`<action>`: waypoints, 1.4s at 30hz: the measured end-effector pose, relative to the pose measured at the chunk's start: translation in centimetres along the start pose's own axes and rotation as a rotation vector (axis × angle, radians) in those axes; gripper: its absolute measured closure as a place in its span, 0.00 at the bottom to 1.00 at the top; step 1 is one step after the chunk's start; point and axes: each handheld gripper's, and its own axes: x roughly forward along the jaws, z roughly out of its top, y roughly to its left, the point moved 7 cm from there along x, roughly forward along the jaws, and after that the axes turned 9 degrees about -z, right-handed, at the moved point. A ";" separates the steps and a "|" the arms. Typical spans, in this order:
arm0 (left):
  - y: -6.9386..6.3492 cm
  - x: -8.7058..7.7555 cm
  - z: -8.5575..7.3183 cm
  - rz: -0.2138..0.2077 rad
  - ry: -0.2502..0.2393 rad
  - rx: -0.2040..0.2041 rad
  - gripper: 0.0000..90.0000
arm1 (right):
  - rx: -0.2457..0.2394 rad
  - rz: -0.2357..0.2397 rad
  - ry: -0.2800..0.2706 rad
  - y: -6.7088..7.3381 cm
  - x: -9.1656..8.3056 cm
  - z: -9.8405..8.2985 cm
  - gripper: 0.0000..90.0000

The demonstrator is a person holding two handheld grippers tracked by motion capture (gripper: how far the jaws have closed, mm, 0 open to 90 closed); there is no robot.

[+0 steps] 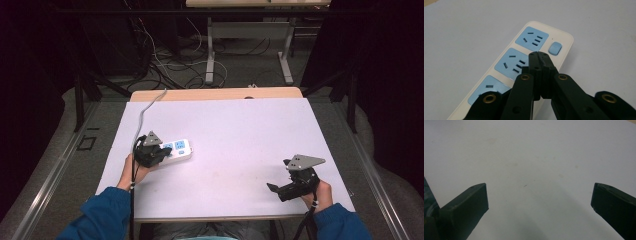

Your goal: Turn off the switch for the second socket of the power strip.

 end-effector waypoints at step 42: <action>-0.1 0.4 -0.5 0.018 -0.007 -0.003 1.00 | 0.000 0.004 0.000 0.0 0.1 0.0 0.01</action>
